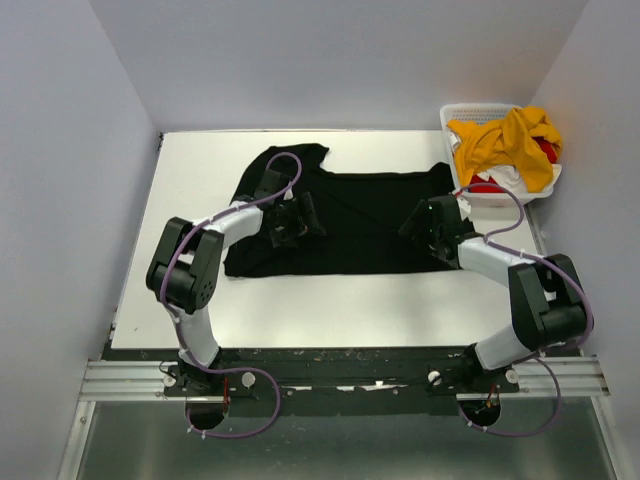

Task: Fold and stack the t-shirts
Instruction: Fold the flattened tshirt in 1/3 of the way

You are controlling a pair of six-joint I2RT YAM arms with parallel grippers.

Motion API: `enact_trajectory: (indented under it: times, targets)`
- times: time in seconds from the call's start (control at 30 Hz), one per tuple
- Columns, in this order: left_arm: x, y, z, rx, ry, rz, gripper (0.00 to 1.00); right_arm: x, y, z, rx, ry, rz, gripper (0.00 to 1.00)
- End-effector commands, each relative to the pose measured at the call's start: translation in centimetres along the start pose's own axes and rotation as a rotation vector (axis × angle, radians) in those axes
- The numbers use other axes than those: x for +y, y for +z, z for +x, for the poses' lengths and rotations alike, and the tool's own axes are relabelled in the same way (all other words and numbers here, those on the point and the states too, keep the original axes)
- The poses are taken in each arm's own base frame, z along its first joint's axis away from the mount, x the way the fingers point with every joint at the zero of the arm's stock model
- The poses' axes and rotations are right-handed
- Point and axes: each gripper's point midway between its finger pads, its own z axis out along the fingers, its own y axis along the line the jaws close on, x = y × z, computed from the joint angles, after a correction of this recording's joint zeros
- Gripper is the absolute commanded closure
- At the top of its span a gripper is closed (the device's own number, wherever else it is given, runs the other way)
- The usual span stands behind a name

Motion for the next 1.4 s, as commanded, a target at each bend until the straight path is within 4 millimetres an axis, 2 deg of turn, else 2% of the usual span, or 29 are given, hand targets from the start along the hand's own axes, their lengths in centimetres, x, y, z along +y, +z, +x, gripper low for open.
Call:
enact_trajectory:
  times: [0.0, 0.13, 0.23, 0.33, 0.53, 0.77, 0.9, 1.03, 1.27, 1.37]
  targets:
    - [2.3, 0.2, 7.4, 0.111, -0.005, -0.079, 0.02, -6.7, -3.1, 5.3, 0.132, 0.034, 0.210, 0.00]
    - [2.6, -0.7, 11.0, 0.124, -0.006, -0.080, 0.02, -10.0, -6.0, 6.1, 0.115, 0.084, 0.321, 0.00]
    - [2.0, -1.5, 13.1, 0.113, -0.004, -0.058, 0.02, -12.2, -7.6, 7.3, 0.121, 0.108, 0.382, 0.00]
    - [0.8, -2.1, 14.9, 0.116, -0.005, -0.005, 0.01, -14.0, -8.6, 6.8, 0.059, 0.141, 0.451, 0.00]
    - [-0.2, -2.3, 17.6, 0.143, 0.006, 0.005, 0.01, -15.3, -9.1, 5.4, -0.011, 0.203, 0.506, 0.00]
    - [-1.8, -2.1, 19.3, 0.163, 0.033, 0.014, 0.01, -17.3, -9.9, 3.9, -0.098, 0.319, 0.567, 0.00]
    - [-1.9, -2.8, 19.5, 0.157, 0.045, 0.007, 0.01, -18.0, -10.0, 3.9, -0.089, 0.360, 0.588, 0.00]
    - [-2.0, -4.1, 18.9, 0.122, 0.090, -0.010, 0.01, -18.8, -10.7, 2.9, -0.162, 0.430, 0.600, 0.00]
    - [-5.2, -7.0, 15.8, 0.008, 0.169, 0.043, 0.01, -19.0, -12.0, 1.8, -0.224, 0.476, 0.583, 0.00]
    - [-5.7, -8.1, 14.0, -0.055, 0.189, 0.012, 0.01, -18.5, -12.2, 2.1, -0.213, 0.492, 0.540, 0.00]
